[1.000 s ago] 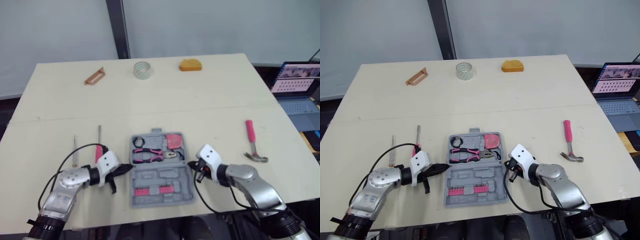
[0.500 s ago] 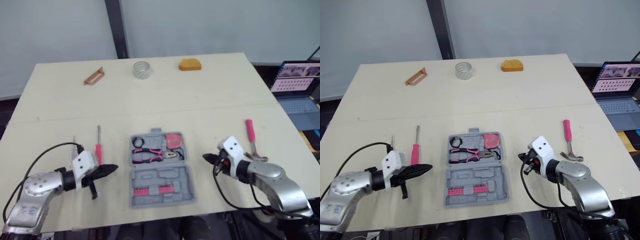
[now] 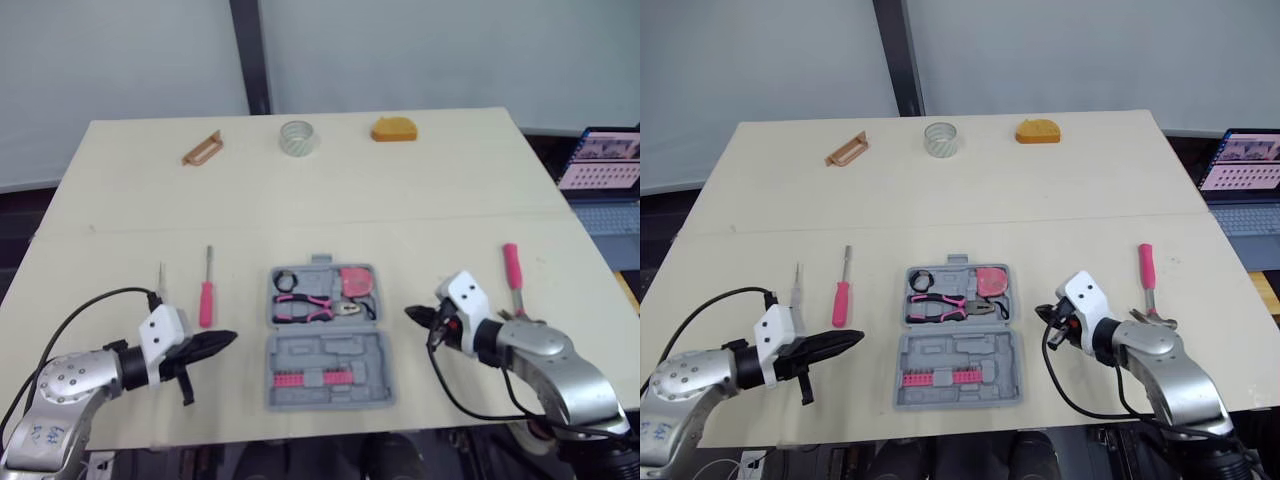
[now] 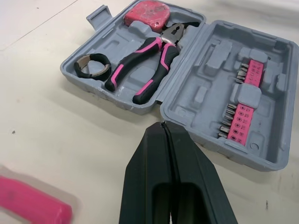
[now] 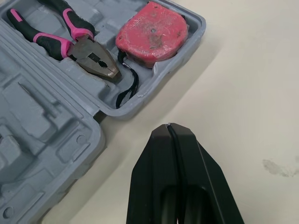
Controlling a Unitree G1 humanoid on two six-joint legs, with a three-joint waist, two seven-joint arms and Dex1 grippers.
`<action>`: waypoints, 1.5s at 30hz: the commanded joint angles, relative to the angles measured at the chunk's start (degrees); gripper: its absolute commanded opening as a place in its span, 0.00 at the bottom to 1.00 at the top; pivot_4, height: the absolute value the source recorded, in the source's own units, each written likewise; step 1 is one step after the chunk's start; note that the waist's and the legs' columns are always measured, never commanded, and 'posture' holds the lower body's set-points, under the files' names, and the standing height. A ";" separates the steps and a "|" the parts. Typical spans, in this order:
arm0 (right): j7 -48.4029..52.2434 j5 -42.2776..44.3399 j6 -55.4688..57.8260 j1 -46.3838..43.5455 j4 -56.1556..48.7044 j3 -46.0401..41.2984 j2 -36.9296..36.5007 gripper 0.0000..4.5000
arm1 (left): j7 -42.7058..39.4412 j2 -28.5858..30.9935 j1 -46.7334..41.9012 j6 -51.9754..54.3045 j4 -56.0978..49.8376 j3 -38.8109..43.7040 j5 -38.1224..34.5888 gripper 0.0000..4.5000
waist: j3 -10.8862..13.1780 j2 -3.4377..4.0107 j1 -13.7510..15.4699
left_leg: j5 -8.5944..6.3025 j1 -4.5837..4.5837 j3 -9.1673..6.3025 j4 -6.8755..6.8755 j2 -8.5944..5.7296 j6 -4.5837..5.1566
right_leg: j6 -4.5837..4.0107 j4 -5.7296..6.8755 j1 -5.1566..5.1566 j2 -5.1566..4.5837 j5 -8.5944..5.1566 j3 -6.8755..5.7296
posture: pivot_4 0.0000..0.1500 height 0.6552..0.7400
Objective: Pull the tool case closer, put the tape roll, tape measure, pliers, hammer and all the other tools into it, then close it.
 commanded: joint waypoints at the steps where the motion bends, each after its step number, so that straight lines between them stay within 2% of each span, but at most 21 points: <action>1: 1.09 0.47 -2.13 -1.07 -0.46 -0.89 -1.00 0.01 | 0.37 -0.66 2.69 -1.40 -2.42 2.64 -1.19 0.00 | 0.00 0.00 -0.05 | 0.00 0.00 0.01 -0.01 0.00 0.00 | 0.00 -0.02 0.00 0.00 0.00 0.01 | 1.00 1.00; 4: 1.36 0.66 -2.82 -1.68 0.22 -0.60 -1.16 0.01 | 0.48 -1.24 4.18 -2.03 -2.76 3.34 -1.16 0.00 | 0.00 0.01 -0.23 | 0.00 -0.09 -0.23 -0.11 -0.04 0.03 | 0.01 -0.17 0.25 -0.02 0.01 -0.29 | 1.00 1.00; 8: 2.12 0.61 -4.32 -1.93 0.22 -0.42 -1.69 0.01 | 0.88 -2.36 6.72 -2.42 -3.89 4.87 -2.06 0.00 | 0.07 0.09 -0.40 | 0.25 -0.30 -1.43 -0.17 -0.40 0.04 | 0.03 -0.60 1.03 -0.21 0.01 -1.44 | 1.00 1.00; 14: 4.51 -0.32 -8.32 -0.22 -2.55 -0.22 -4.53 0.01 | 1.24 -3.61 10.58 -1.32 -6.26 7.72 -4.67 0.00 | 0.09 0.11 0.85 | 0.27 -0.08 -1.24 -0.08 -0.32 -0.02 | 0.08 -0.64 1.00 -0.14 0.04 -1.13 | 1.00 1.00; 19: 8.75 2.39 -12.93 5.26 -6.99 -2.97 -7.43 0.01 | 1.10 -4.90 15.67 -1.58 -9.13 12.13 -7.52 0.00 | 0.09 0.10 1.27 | 0.23 -0.07 -1.09 -0.11 -0.31 0.02 | 0.12 -0.76 0.96 -0.14 0.07 -1.02 | 1.00 1.00; 25: 16.61 3.87 -18.49 11.31 -6.40 -5.30 -12.70 0.01 | -2.47 -6.87 26.32 -2.78 -12.63 18.01 -10.12 0.00 | 0.13 0.03 1.29 | 0.15 -0.02 -0.85 -0.05 -0.31 0.13 | 0.22 -0.86 0.96 -0.13 0.16 -0.82 | 1.00 1.00; 27: 17.86 3.86 -18.91 12.52 -4.70 -5.74 -13.69 0.12 | -3.42 -6.94 28.44 -4.20 -12.41 17.93 -8.55 0.00 | 0.14 0.02 1.30 | 0.12 -0.03 -0.82 -0.04 -0.31 0.16 | 0.22 -0.88 0.93 -0.13 0.16 -0.80 | 1.00 1.00; 28: 18.46 4.06 -19.06 12.95 -3.98 -5.88 -13.96 0.18 | -3.43 -7.14 28.92 -4.93 -12.17 17.79 -7.71 0.12 | 0.15 0.00 1.38 | 0.12 -0.03 -0.79 -0.03 -0.31 0.17 | 0.23 -0.88 0.91 -0.13 0.17 -0.77 | 1.00 1.00; 29: 19.17 4.14 -19.58 13.34 -3.34 -5.98 -14.15 0.28 | -3.49 -7.31 29.26 -5.45 -11.95 17.66 -7.29 0.19 | 0.16 -0.02 1.49 | 0.12 -0.03 -0.79 0.02 -0.31 0.17 | 0.23 -0.90 0.90 -0.13 0.17 -0.77 | 1.00 1.00; 35: 22.65 5.42 -22.66 16.15 -1.23 -8.09 -14.56 0.97 | -4.65 -7.66 29.90 -9.89 -9.39 17.78 -4.73 0.87 | 0.16 -0.02 1.44 | 0.10 -0.07 -0.70 0.00 -0.31 0.17 | 0.22 -0.92 0.77 -0.13 0.18 -0.66 | 1.00 1.00; 36: 23.13 5.51 -23.23 16.58 -0.82 -8.63 -14.69 1.00 | -4.64 -7.69 29.81 -10.52 -8.99 17.85 -4.39 0.99 | 0.17 -0.03 1.44 | 0.10 -0.10 -0.66 0.00 -0.31 0.18 | 0.22 -0.90 0.72 -0.13 0.18 -0.61 | 1.00 1.00; 45: 24.21 5.06 -27.24 18.89 -0.04 -10.09 -14.47 1.00 | -3.59 -6.57 26.40 -13.66 -5.22 16.47 -0.78 0.99 | 0.20 -0.11 1.37 | 0.08 -0.11 -0.19 -0.01 -0.27 0.20 | 0.28 -0.76 0.32 -0.13 0.23 -0.09 | 1.00 1.00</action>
